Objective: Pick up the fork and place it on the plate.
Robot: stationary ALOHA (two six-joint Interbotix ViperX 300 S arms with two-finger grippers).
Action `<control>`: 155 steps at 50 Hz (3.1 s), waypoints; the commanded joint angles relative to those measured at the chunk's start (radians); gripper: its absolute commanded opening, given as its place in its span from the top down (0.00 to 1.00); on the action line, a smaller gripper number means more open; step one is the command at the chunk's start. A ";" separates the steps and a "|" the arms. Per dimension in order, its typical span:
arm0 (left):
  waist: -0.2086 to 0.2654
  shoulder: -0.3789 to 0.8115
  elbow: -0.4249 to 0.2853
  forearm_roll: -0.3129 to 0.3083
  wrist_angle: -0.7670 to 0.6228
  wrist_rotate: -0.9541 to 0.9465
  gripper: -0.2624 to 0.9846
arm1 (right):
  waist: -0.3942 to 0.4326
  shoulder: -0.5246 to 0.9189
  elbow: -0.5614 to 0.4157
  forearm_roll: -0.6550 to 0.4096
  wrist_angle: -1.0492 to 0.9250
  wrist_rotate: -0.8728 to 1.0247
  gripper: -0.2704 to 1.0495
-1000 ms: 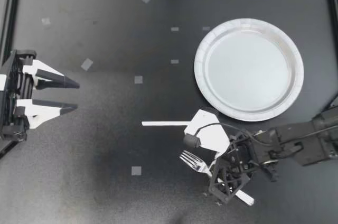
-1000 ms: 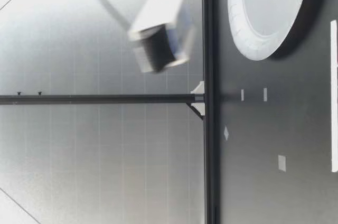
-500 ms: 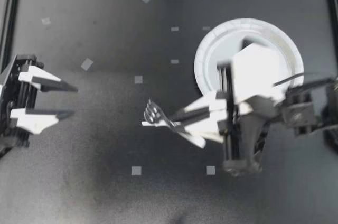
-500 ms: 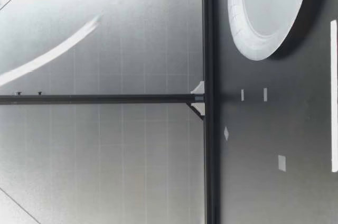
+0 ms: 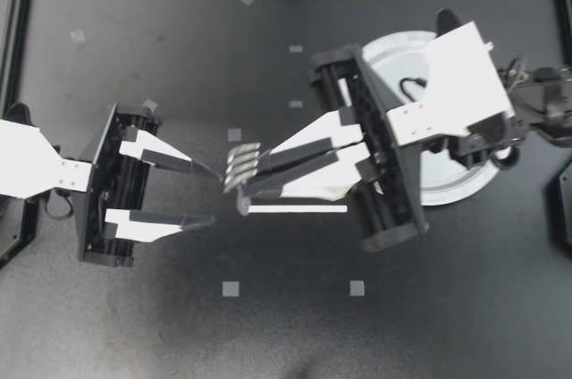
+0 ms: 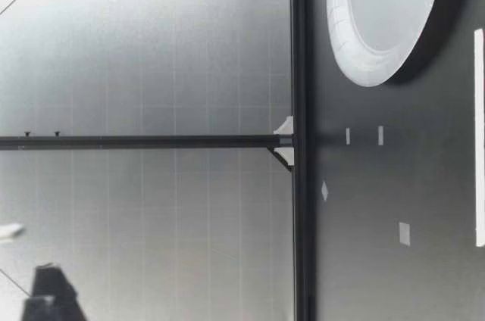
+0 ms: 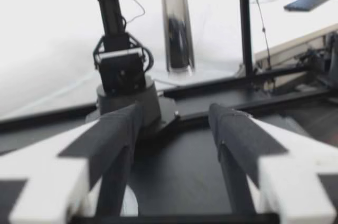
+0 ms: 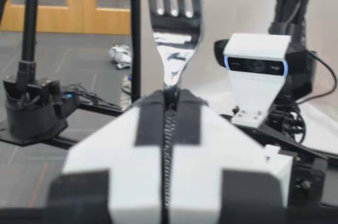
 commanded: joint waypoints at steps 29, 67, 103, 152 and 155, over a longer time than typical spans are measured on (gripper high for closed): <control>-0.029 0.000 -0.032 0.011 -0.020 -0.083 0.36 | -0.012 0.086 -0.061 0.015 -0.071 -0.060 0.88; -0.048 0.034 -0.048 0.012 -0.017 -0.094 0.37 | -0.015 0.087 -0.066 0.015 -0.081 -0.063 0.88; -0.048 0.031 -0.057 -0.008 0.054 -0.098 0.80 | -0.015 0.092 -0.064 0.015 -0.087 -0.058 0.84; 0.100 0.015 -0.173 -0.132 0.922 -0.342 0.80 | 0.021 -0.152 0.328 0.304 0.291 -0.040 0.21; 0.126 0.063 -0.181 -0.132 0.920 -0.342 0.80 | 0.034 -0.189 0.370 0.339 0.301 -0.023 0.22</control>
